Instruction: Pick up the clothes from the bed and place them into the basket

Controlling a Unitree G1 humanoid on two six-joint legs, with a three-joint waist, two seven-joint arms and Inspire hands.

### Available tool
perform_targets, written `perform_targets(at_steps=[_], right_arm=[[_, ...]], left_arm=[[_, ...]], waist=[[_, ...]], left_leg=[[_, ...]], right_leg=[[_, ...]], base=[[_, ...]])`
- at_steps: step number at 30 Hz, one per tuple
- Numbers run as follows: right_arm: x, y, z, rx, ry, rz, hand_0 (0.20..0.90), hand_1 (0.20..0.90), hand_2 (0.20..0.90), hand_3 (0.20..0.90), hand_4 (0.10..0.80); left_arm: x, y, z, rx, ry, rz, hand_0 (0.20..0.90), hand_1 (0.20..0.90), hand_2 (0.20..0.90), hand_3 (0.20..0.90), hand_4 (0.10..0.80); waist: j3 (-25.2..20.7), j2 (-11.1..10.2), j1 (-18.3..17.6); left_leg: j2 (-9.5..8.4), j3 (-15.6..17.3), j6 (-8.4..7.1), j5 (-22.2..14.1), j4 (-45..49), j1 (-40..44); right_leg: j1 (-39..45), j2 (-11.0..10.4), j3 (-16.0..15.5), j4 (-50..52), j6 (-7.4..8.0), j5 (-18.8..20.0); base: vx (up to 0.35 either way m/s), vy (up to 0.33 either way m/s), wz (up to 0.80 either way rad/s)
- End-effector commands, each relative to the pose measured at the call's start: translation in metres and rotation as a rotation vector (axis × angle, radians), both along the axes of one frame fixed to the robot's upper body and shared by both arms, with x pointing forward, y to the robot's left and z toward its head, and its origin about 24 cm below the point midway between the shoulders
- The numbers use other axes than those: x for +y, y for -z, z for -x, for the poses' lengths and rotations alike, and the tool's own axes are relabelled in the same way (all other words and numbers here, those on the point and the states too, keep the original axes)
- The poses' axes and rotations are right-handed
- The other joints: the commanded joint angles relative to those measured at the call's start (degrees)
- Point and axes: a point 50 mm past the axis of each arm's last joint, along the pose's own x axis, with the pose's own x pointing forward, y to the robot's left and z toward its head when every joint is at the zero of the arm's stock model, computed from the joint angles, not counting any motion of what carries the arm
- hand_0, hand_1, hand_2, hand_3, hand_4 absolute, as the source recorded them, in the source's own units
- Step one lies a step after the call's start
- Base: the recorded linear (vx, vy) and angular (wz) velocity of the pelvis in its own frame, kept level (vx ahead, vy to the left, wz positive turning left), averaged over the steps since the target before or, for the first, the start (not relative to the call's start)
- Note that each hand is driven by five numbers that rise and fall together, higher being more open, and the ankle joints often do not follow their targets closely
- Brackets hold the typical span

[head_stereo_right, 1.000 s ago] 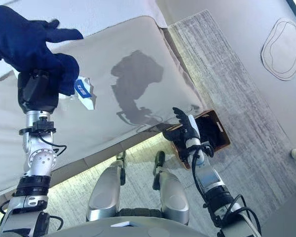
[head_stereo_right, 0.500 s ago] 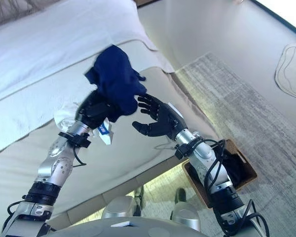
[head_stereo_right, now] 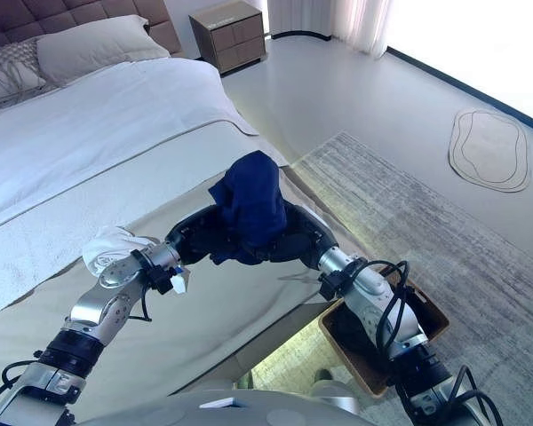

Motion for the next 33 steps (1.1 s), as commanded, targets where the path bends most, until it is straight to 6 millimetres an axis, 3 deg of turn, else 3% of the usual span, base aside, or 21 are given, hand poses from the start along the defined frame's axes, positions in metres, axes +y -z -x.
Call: perform_targets(at_steps=[1, 2, 8, 9, 10, 22, 27, 33], right_arm=[[0.012, -0.033, -0.007, -0.144, -0.008, -0.156, 0.345, 0.345, 0.345, 0.252, 0.152], [0.010, -0.032, -0.007, -0.135, 0.004, -0.167, 0.300, 0.300, 0.300, 0.200, 0.100], [0.000, -0.029, -0.005, -0.165, 0.105, -0.155, 0.300, 0.300, 0.300, 0.200, 0.100], [-0.002, -0.030, -0.006, -0.172, 0.123, -0.152, 0.300, 0.300, 0.300, 0.200, 0.100], [-0.006, -0.031, -0.007, -0.172, 0.162, -0.166, 0.300, 0.300, 0.300, 0.200, 0.100], [-0.049, -0.044, -0.022, -0.267, 0.535, -0.155, 0.300, 0.300, 0.300, 0.200, 0.100], [-0.089, -0.040, -0.028, -0.361, 0.831, 0.219, 0.300, 0.300, 0.300, 0.200, 0.100], [-0.156, -0.050, -0.034, -0.407, 1.071, 0.691, 0.300, 0.300, 0.300, 0.200, 0.100]], left_arm=[[-0.022, -0.016, 0.005, -0.066, 0.214, 0.071, 0.300, 0.300, 0.300, 0.200, 0.100], [-0.023, -0.015, 0.007, -0.055, 0.224, 0.074, 0.300, 0.300, 0.300, 0.200, 0.100], [-0.021, 0.001, 0.017, 0.006, 0.181, 0.048, 0.300, 0.300, 0.300, 0.200, 0.100], [-0.018, 0.004, 0.017, 0.012, 0.155, 0.024, 0.486, 0.486, 0.486, 0.417, 0.317], [-0.013, 0.012, 0.018, 0.041, 0.099, -0.017, 0.900, 0.900, 0.900, 0.900, 0.800], [0.008, 0.051, 0.023, 0.168, -0.050, -0.281, 0.900, 0.900, 0.900, 0.900, 0.800], [0.024, 0.073, 0.025, 0.240, -0.215, -0.335, 0.900, 0.900, 0.900, 0.900, 0.800], [0.056, 0.108, 0.042, 0.337, -0.455, -0.419, 0.900, 0.900, 0.900, 0.900, 0.800]], waist=[[-5.8, 0.7, -0.6], [-5.7, 0.8, -0.7], [-5.2, 1.2, -1.1], [-5.1, 1.3, -1.1], [-4.9, 1.4, -1.0], [-3.8, 2.3, -0.3], [-3.2, 2.5, -1.1], [-1.9, 3.6, -1.4]], left_leg=[[-2.01, -1.1, 1.02, -3.7, 1.1, -2.4], [-1.96, -0.9, 0.95, -3.7, 1.1, -2.4], [-1.53, 0.5, 0.42, -3.5, 0.9, -2.6], [-1.46, 0.7, 0.36, -3.5, 0.9, -2.7], [-1.34, 1.2, 0.18, -3.3, 0.9, -2.9], [-1.19, 1.5, -0.27, -3.0, 1.9, -4.3], [-1.16, 0.9, -0.25, -3.2, 2.7, -4.5], [-1.23, -0.2, -0.67, -3.3, 4.4, -5.6]], right_leg=[[-3.3, 0.7, -1.8, 2.0, -0.45, 1.5], [-3.3, 0.7, -1.7, 1.7, -0.43, 1.6], [-3.6, 0.4, -2.4, 0.5, -0.18, 2.4], [-3.7, 0.3, -2.6, 0.5, -0.14, 2.5], [-3.9, 0.2, -3.2, 0.5, -0.15, 2.6], [-4.4, -0.5, -6.6, 0.9, -0.29, 2.2], [-4.7, -0.3, -5.6, 2.1, -0.66, 1.4], [-6.0, -0.4, -5.0, 4.8, -1.42, -0.2]], base=[[0.000, 0.000, 0.00], [-0.010, -0.018, -0.04], [-0.008, -0.020, -0.10], [-0.027, -0.022, -0.08], [-0.037, -0.028, -0.09], [-0.007, -0.027, -0.02], [0.038, -0.031, 0.01], [0.016, -0.003, 0.00]])
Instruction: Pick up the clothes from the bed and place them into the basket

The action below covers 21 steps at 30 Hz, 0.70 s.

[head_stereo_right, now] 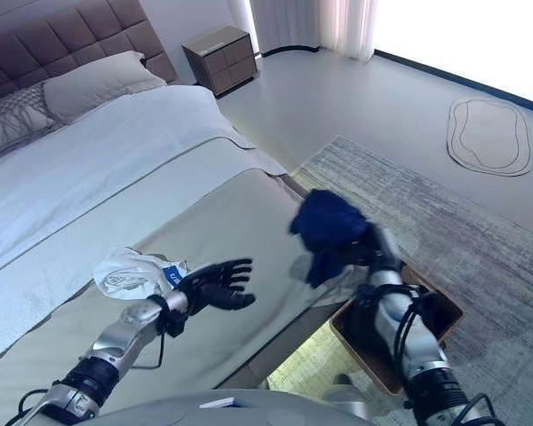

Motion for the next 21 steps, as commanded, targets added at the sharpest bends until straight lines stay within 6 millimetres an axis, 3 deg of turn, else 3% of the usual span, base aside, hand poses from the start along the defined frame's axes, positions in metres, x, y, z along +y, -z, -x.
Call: perform_targets(at_steps=[1, 6, 13, 16, 17, 18, 19, 21], right_arm=[[-0.016, -0.075, -0.038, -0.274, 0.025, 0.222, 0.300, 0.300, 0.300, 0.200, 0.100], [-0.065, -0.079, -0.040, -0.113, 0.160, 0.444, 0.300, 0.300, 0.300, 0.200, 0.100], [-0.100, -0.077, -0.045, 0.101, 0.221, 0.574, 0.300, 0.300, 0.300, 0.200, 0.100], [-0.121, -0.080, -0.044, 0.214, 0.274, 0.638, 0.300, 0.300, 0.300, 0.200, 0.100], [-0.126, -0.081, -0.044, 0.250, 0.297, 0.659, 0.493, 0.493, 0.493, 0.425, 0.325], [-0.128, -0.080, -0.043, 0.274, 0.304, 0.667, 0.815, 0.815, 0.815, 0.801, 0.701], [-0.131, -0.080, -0.043, 0.294, 0.308, 0.675, 0.900, 0.900, 0.900, 0.900, 0.800], [-0.132, -0.085, -0.047, 0.300, 0.327, 0.699, 0.900, 0.900, 0.900, 0.900, 0.800]], left_arm=[[0.024, -0.016, -0.024, -0.170, -0.130, -0.078, 0.900, 0.900, 0.900, 0.900, 0.800], [0.044, 0.008, -0.006, -0.081, -0.292, -0.186, 0.900, 0.900, 0.900, 0.900, 0.800], [0.049, 0.031, 0.019, 0.084, -0.421, -0.196, 0.900, 0.900, 0.900, 0.900, 0.800], [0.047, 0.033, 0.019, 0.109, -0.434, -0.177, 0.900, 0.900, 0.900, 0.900, 0.800], [0.047, 0.033, 0.018, 0.115, -0.433, -0.171, 0.900, 0.900, 0.900, 0.900, 0.800], [0.047, 0.033, 0.017, 0.114, -0.432, -0.167, 0.900, 0.900, 0.900, 0.900, 0.800], [0.047, 0.032, 0.016, 0.114, -0.437, -0.161, 0.900, 0.900, 0.900, 0.900, 0.800], [0.049, 0.030, 0.013, 0.108, -0.442, -0.156, 0.900, 0.900, 0.900, 0.900, 0.800]], waist=[[1.4, -2.0, -0.5], [3.3, -0.7, -1.0], [6.9, 0.4, -1.4], [8.9, 1.0, -0.8], [9.5, 1.2, -0.6], [9.7, 1.3, -0.4], [10.3, 1.4, -0.3], [11.2, 1.5, 0.1]], left_leg=[[-2.16, -2.6, -0.66, -3.4, 4.7, -4.3], [-2.19, -3.6, -1.25, -3.1, 6.0, -6.5], [-1.97, -4.5, -1.97, -2.4, 7.7, -10.3], [-1.93, -4.9, -2.08, -1.9, 8.4, -13.0], [-1.97, -5.1, -2.06, -1.7, 8.5, -13.8], [-2.00, -5.2, -2.04, -1.6, 8.5, -14.1], [-2.02, -5.3, -2.00, -1.5, 8.5, -14.7], [-2.19, -5.5, -1.87, -1.3, 8.5, -15.6]], right_leg=[[-3.5, -0.6, -6.0, 5.2, -1.87, -0.9], [-6.1, -0.7, -5.6, 7.8, -2.57, -2.1], [-10.1, -0.8, -4.9, 10.8, -3.65, -3.7], [-12.8, -0.8, -4.9, 12.0, -4.02, -4.1], [-13.6, -0.7, -4.9, 12.1, -4.10, -4.0], [-13.9, -0.7, -4.9, 12.1, -4.13, -4.0], [-14.5, -0.6, -4.9, 12.2, -4.18, -3.9], [-15.2, -0.4, -4.8, 12.0, -4.26, -3.6]], base=[[0.000, 0.000, 0.00], [-0.037, -0.001, 0.03], [-0.078, -0.047, 0.03], [-0.179, -0.091, 0.03], [-0.148, -0.071, 0.09], [-0.125, -0.077, 0.08], [-0.088, -0.057, 0.10], [-0.124, -0.081, 0.11]])
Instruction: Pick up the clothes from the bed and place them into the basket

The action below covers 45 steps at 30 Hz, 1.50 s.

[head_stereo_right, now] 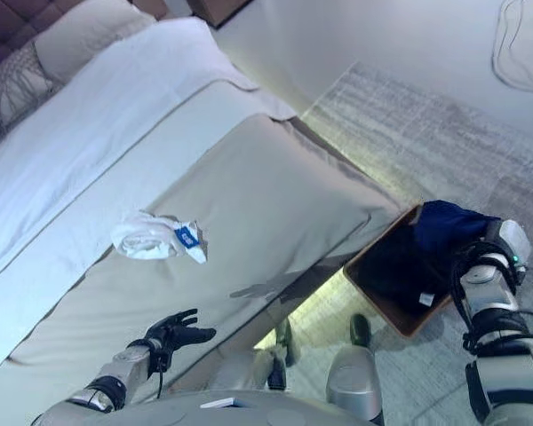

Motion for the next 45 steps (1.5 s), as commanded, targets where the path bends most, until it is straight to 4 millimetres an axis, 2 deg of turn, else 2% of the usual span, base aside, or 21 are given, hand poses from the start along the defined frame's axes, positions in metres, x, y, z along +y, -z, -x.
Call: perform_targets(at_steps=[1, 7, 11, 17, 18, 21, 23, 24, 25, 26, 27, 28, 30, 33, 35, 39, 43, 45], right_arm=[[-0.009, -0.065, -0.030, -0.073, -0.065, 0.253, 0.900, 0.900, 0.900, 0.900, 0.800], [-0.012, -0.065, -0.029, 0.026, -0.038, 0.328, 0.900, 0.900, 0.900, 0.900, 0.800], [-0.013, -0.048, -0.022, 0.088, -0.016, 0.283, 0.900, 0.900, 0.900, 0.900, 0.800], [-0.007, -0.032, -0.017, 0.057, -0.014, 0.211, 0.900, 0.900, 0.900, 0.900, 0.800], [-0.003, -0.030, -0.018, 0.009, -0.028, 0.191, 0.900, 0.900, 0.900, 0.900, 0.800], [0.007, -0.033, -0.024, -0.045, -0.068, 0.182, 0.900, 0.900, 0.900, 0.900, 0.800], [0.023, -0.045, -0.034, -0.141, -0.153, 0.200, 0.900, 0.900, 0.900, 0.900, 0.800], [0.038, -0.059, -0.042, -0.218, -0.223, 0.220, 0.900, 0.900, 0.900, 0.900, 0.800], [0.043, -0.062, -0.044, -0.237, -0.248, 0.229, 0.900, 0.900, 0.900, 0.900, 0.800], [0.067, -0.080, -0.052, -0.337, -0.381, 0.245, 0.900, 0.900, 0.900, 0.900, 0.800], [0.079, -0.086, -0.054, -0.380, -0.443, 0.246, 0.900, 0.900, 0.900, 0.900, 0.800], [0.102, -0.097, -0.057, -0.425, -0.565, 0.251, 0.900, 0.900, 0.900, 0.900, 0.800], [0.134, -0.111, -0.061, -0.423, -0.753, 0.303, 0.900, 0.900, 0.900, 0.900, 0.800], [0.159, -0.125, -0.071, -0.363, -0.927, 0.388, 0.900, 0.900, 0.900, 0.900, 0.800], [0.166, -0.131, -0.077, -0.328, -0.978, 0.445, 0.900, 0.900, 0.900, 0.900, 0.800], [0.190, -0.150, -0.100, -0.318, -1.006, 0.534, 0.900, 0.900, 0.900, 0.900, 0.800], [0.208, -0.171, -0.121, -0.345, -0.984, 0.520, 0.900, 0.900, 0.900, 0.900, 0.800], [0.218, -0.182, -0.131, -0.370, -0.959, 0.494, 0.900, 0.900, 0.900, 0.900, 0.800]], left_arm=[[0.027, -0.013, -0.010, -0.047, -0.076, -0.032, 0.900, 0.900, 0.900, 0.900, 0.800], [0.035, -0.023, -0.022, -0.090, -0.074, -0.039, 0.900, 0.900, 0.900, 0.900, 0.800], [0.041, -0.033, -0.035, -0.133, -0.064, -0.051, 0.900, 0.900, 0.900, 0.900, 0.800], [0.045, -0.040, -0.041, -0.149, -0.029, -0.071, 0.900, 0.900, 0.900, 0.900, 0.800], [0.044, -0.040, -0.041, -0.148, -0.021, -0.072, 0.900, 0.900, 0.900, 0.900, 0.800], [0.041, -0.036, -0.036, -0.140, -0.020, -0.076, 0.900, 0.900, 0.900, 0.900, 0.800], [0.036, -0.031, -0.031, -0.127, -0.023, -0.074, 0.900, 0.900, 0.900, 0.900, 0.800], [0.032, -0.027, -0.025, -0.117, -0.035, -0.068, 0.900, 0.900, 0.900, 0.900, 0.800], [0.031, -0.025, -0.023, -0.114, -0.036, -0.067, 0.900, 0.900, 0.900, 0.900, 0.800], [0.028, -0.020, -0.015, -0.098, -0.043, -0.068, 0.900, 0.900, 0.900, 0.900, 0.800], [0.027, -0.018, -0.012, -0.093, -0.042, -0.075, 0.900, 0.900, 0.900, 0.900, 0.800], [0.025, -0.014, -0.007, -0.077, -0.033, -0.090, 0.900, 0.900, 0.900, 0.900, 0.800], [0.024, -0.011, -0.002, -0.053, -0.018, -0.105, 0.900, 0.900, 0.900, 0.900, 0.800], [0.021, -0.008, 0.000, -0.041, -0.002, -0.112, 0.900, 0.900, 0.900, 0.900, 0.800], [0.020, -0.008, -0.001, -0.044, -0.014, -0.102, 0.900, 0.900, 0.900, 0.900, 0.800], [0.023, -0.012, -0.006, -0.050, -0.005, -0.137, 0.900, 0.900, 0.900, 0.900, 0.800], [0.032, -0.017, -0.011, -0.063, 0.021, -0.175, 0.900, 0.900, 0.900, 0.900, 0.800], [0.037, -0.023, -0.017, -0.088, 0.038, -0.184, 0.900, 0.900, 0.900, 0.900, 0.800]], waist=[[0.2, -3.7, 1.4], [1.2, -4.3, 2.0], [1.3, -5.9, 2.5], [1.1, -7.9, 3.0], [1.1, -8.5, 3.1], [0.9, -9.4, 3.2], [0.8, -10.1, 3.2], [0.7, -10.5, 3.1], [0.6, -10.6, 3.1], [0.5, -11.1, 3.2], [0.2, -11.4, 3.3], [0.2, -11.8, 3.5], [-0.3, -12.3, 4.1], [-0.4, -13.2, 6.3], [-0.2, -13.6, 7.6], [2.5, -15.1, 12.8], [5.3, -15.8, 17.3], [6.9, -16.0, 20.5]], left_leg=[[-1.96, -1.3, 3.14, -11.3, 4.6, -2.4], [-2.16, -1.4, 3.33, -10.9, 4.0, -3.7], [-1.92, -1.4, 3.50, -11.1, 4.0, -4.1], [-1.58, -1.5, 3.79, -11.4, 3.8, -3.6], [-1.45, -1.5, 3.82, -11.5, 3.7, -3.3], [-1.32, -1.6, 3.87, -11.7, 3.6, -2.8], [-1.27, -1.6, 3.91, -11.7, 3.3, -2.3], [-1.28, -1.7, 3.91, -11.7, 3.2, -1.9], [-1.31, -1.8, 3.93, -11.7, 3.1, -1.9], [-1.43, -1.9, 4.04, -12.0, 2.9, -1.1], [-1.52, -2.0, 4.12, -11.8, 2.8, -1.3], [-1.76, -2.2, 4.22, -12.2, 3.0, -1.0], [-2.16, -2.7, 4.40, -12.2, 3.1, -1.0], [-2.82, -4.2, 4.83, -12.3, 3.6, -1.5], [-3.27, -5.1, 5.23, -12.5, 4.5, -2.3], [-4.25, -7.0, 6.46, -13.7, 8.4, -5.1], [-5.03, -9.1, 7.70, -14.6, 11.2, -7.1], [-5.41, -10.8, 8.22, -16.1, 12.6, -8.2]], right_leg=[[-2.7, 0.8, -3.5, 5.5, -3.17, -4.1], [-3.8, 1.3, -3.5, 4.5, -2.85, -3.3], [-3.7, 1.6, -3.6, 3.9, -2.53, -2.8], [-2.8, 1.9, -4.0, 3.5, -2.29, -2.5], [-2.3, 2.0, -4.3, 3.3, -2.18, -2.4], [-1.7, 2.1, -4.5, 3.2, -2.07, -2.3], [-1.0, 2.1, -4.7, 2.8, -1.93, -2.1], [-0.6, 2.2, -4.8, 2.6, -1.86, -2.0], [-0.5, 2.2, -4.9, 2.6, -1.83, -2.0], [0.2, 2.1, -5.0, 2.5, -1.68, -2.1], [0.1, 2.0, -5.1, 2.3, -1.63, -1.9], [0.5, 1.9, -5.2, 2.5, -1.55, -2.3], [0.7, 1.6, -5.7, 2.7, -1.41, -2.5], [1.1, 1.1, -7.0, 3.1, -1.49, -2.8], [0.8, 0.8, -7.8, 3.5, -1.57, -2.9], [-0.1, -0.5, -11.6, 7.0, -1.77, -3.8], [-0.6, -1.6, -13.9, 10.7, -1.57, -4.6], [-0.7, -2.6, -14.5, 13.0, -0.61, -5.6]], base=[[-0.142, -0.088, 0.07], [-0.066, -0.044, 0.02], [-0.028, -0.053, 0.03], [0.004, -0.033, 0.11], [0.032, 0.010, 0.08], [0.022, 0.021, 0.02], [0.056, 0.096, 0.02], [0.055, 0.117, 0.03], [0.067, 0.169, -0.01], [0.045, 0.152, 0.00], [0.057, 0.222, 0.03], [0.035, 0.204, 0.06], [0.028, 0.219, 0.11], [0.010, 0.205, 0.20], [-0.033, 0.163, 0.35], [-0.065, 0.144, 0.44], [-0.007, 0.105, 0.46], [0.068, 0.101, 0.43]])
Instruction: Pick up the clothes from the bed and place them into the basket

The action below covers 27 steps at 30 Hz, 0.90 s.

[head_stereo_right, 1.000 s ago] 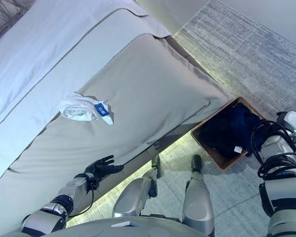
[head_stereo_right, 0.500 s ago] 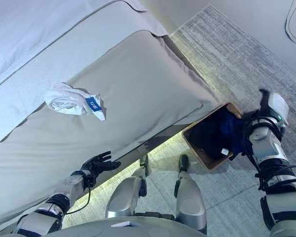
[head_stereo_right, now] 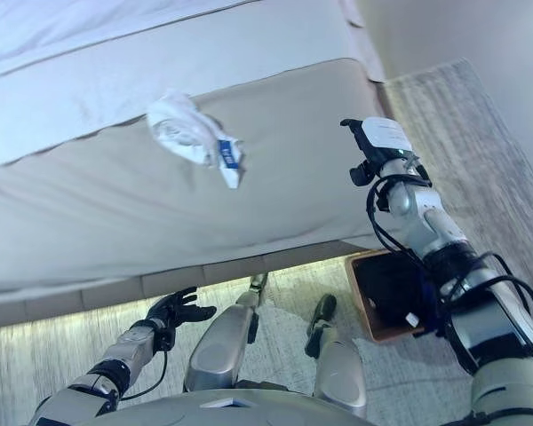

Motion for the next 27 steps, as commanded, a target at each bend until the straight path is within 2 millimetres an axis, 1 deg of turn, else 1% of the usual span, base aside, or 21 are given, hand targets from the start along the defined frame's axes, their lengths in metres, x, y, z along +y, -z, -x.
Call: perform_targets(at_steps=[1, 3, 4, 5, 7, 9, 13, 16, 21, 25, 27], right_arm=[[0.030, -0.078, -0.015, -0.273, -0.051, -0.060, 0.900, 0.900, 0.900, 0.900, 0.800], [0.030, -0.090, -0.023, -0.293, -0.003, -0.088, 0.900, 0.900, 0.900, 0.900, 0.800], [0.030, -0.093, -0.025, -0.297, 0.013, -0.097, 0.900, 0.900, 0.900, 0.900, 0.800], [0.030, -0.101, -0.029, -0.316, 0.046, -0.127, 0.900, 0.900, 0.900, 0.900, 0.800], [0.028, -0.106, -0.031, -0.328, 0.076, -0.165, 0.900, 0.900, 0.900, 0.900, 0.800], [0.024, -0.115, -0.036, -0.351, 0.129, -0.226, 0.900, 0.900, 0.900, 0.900, 0.800], [0.017, -0.117, -0.041, -0.352, 0.201, -0.321, 0.900, 0.900, 0.900, 0.900, 0.800], [0.015, -0.114, -0.043, -0.308, 0.236, -0.338, 0.900, 0.900, 0.900, 0.900, 0.800], [0.017, -0.109, -0.046, -0.276, 0.251, -0.352, 0.900, 0.900, 0.900, 0.900, 0.800], [0.023, -0.116, -0.047, -0.279, 0.247, -0.366, 0.900, 0.900, 0.900, 0.900, 0.800], [0.025, -0.122, -0.048, -0.288, 0.249, -0.366, 0.900, 0.900, 0.900, 0.900, 0.800]], left_arm=[[0.026, -0.012, -0.001, -0.034, 0.030, -0.082, 0.900, 0.900, 0.900, 0.900, 0.800], [0.026, -0.016, -0.007, -0.061, 0.054, -0.084, 0.900, 0.900, 0.900, 0.900, 0.800], [0.026, -0.017, -0.008, -0.069, 0.052, -0.081, 0.900, 0.900, 0.900, 0.900, 0.800], [0.025, -0.019, -0.010, -0.082, 0.061, -0.076, 0.900, 0.900, 0.900, 0.900, 0.800], [0.025, -0.020, -0.011, -0.093, 0.056, -0.067, 0.900, 0.900, 0.900, 0.900, 0.800], [0.025, -0.021, -0.011, -0.108, 0.060, -0.056, 0.900, 0.900, 0.900, 0.900, 0.800], [0.026, -0.020, -0.008, -0.112, 0.046, -0.043, 0.900, 0.900, 0.900, 0.900, 0.800], [0.029, -0.020, -0.007, -0.122, 0.040, -0.037, 0.900, 0.900, 0.900, 0.900, 0.800], [0.029, -0.022, -0.011, -0.151, 0.023, -0.019, 0.900, 0.900, 0.900, 0.900, 0.800], [0.025, -0.027, -0.017, -0.203, 0.018, 0.015, 0.900, 0.900, 0.900, 0.900, 0.800], [0.022, -0.029, -0.019, -0.229, 0.023, 0.034, 0.900, 0.900, 0.900, 0.900, 0.800]], waist=[[2.8, -3.8, 4.1], [3.9, -4.0, 6.7], [4.2, -4.1, 7.3], [4.8, -4.1, 8.8], [5.3, -4.1, 10.0], [5.7, -4.1, 12.1], [5.7, -4.6, 14.9], [5.7, -4.7, 16.2], [5.7, -4.6, 17.5], [5.7, -3.9, 18.1], [5.7, -3.5, 18.4]], left_leg=[[-2.74, -0.4, 4.61, -10.7, 9.1, -1.4], [-3.11, -1.5, 4.89, -10.6, 9.4, -3.0], [-3.23, -1.8, 4.92, -10.5, 9.4, -3.5], [-3.46, -2.5, 4.94, -10.3, 9.3, -4.4], [-3.66, -3.0, 4.95, -10.2, 9.1, -5.2], [-3.81, -3.7, 4.86, -9.8, 8.5, -6.8], [-4.05, -4.9, 4.68, -9.5, 7.6, -8.9], [-3.94, -5.4, 4.58, -9.1, 7.1, -9.9], [-3.82, -6.5, 4.57, -8.6, 6.4, -10.7], [-3.74, -7.2, 4.42, -7.5, 6.0, -12.8], [-3.97, -7.6, 4.33, -7.0, 6.3, -14.5]], right_leg=[[2.8, -0.3, -2.0, 2.5, -1.11, -0.6], [2.5, -1.1, -3.3, 2.9, -0.67, 0.0], [2.4, -1.4, -3.7, 2.9, -0.48, 0.2], [2.2, -2.0, -4.6, 2.7, -0.01, 0.9], [2.0, -2.4, -5.5, 2.6, 0.29, 1.4], [1.4, -3.0, -7.3, 2.4, 0.90, 2.2], [0.5, -4.1, -10.3, 2.7, 1.79, 3.3], [-0.4, -4.9, -12.1, 3.8, 2.32, 3.7], [-1.3, -5.5, -13.4, 5.1, 2.83, 3.7], [-3.2, -5.8, -14.4, 6.3, 3.15, 3.2], [-4.7, -5.9, -14.8, 7.0, 3.24, 2.8]], base=[[0.061, 0.091, 0.40], [-0.013, 0.077, 0.41], [-0.005, 0.105, 0.47], [-0.001, 0.116, 0.48], [-0.005, 0.089, 0.40], [-0.007, 0.061, 0.39], [0.039, 0.063, 0.32], [0.036, 0.040, 0.18], [0.045, 0.029, 0.14], [0.012, 0.045, 0.03], [-0.015, 0.061, 0.04]])
